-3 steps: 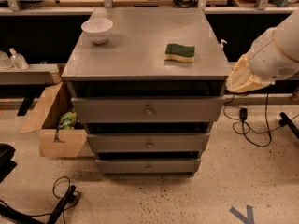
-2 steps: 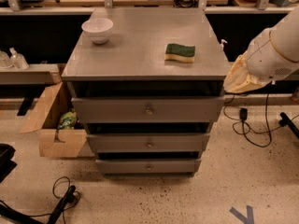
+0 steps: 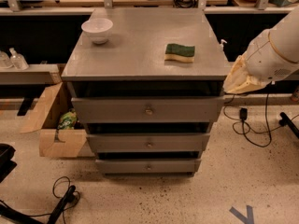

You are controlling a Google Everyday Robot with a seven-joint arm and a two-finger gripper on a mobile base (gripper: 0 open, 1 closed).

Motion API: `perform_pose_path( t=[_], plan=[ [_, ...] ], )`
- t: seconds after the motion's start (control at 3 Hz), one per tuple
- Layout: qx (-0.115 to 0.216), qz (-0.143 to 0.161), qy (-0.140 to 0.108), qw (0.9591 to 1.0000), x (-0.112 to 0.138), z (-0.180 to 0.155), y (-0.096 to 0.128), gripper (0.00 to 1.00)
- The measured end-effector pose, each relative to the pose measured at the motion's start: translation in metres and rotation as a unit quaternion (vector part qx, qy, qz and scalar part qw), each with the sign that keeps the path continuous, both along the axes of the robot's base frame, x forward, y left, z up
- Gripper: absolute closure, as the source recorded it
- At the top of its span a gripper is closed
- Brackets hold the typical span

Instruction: Close top drawer

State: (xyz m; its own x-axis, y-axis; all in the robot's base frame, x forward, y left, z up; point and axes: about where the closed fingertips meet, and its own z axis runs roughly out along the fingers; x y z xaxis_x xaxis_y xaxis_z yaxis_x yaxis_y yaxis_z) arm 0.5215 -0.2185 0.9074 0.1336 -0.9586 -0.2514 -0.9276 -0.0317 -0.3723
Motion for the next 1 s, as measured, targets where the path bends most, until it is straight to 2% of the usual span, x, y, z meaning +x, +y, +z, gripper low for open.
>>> perform_pose_path(
  t=[0.33,0.67,1.0],
  plan=[
    [0.0,0.001,0.0,1.0,-0.0003,0.0001,0.001,0.12],
    [-0.001,0.002,0.0,1.0,-0.0006,0.0001,0.0019,0.0],
    [-0.001,0.002,0.0,1.0,-0.0006,0.0001,0.0019,0.0]
  ],
)
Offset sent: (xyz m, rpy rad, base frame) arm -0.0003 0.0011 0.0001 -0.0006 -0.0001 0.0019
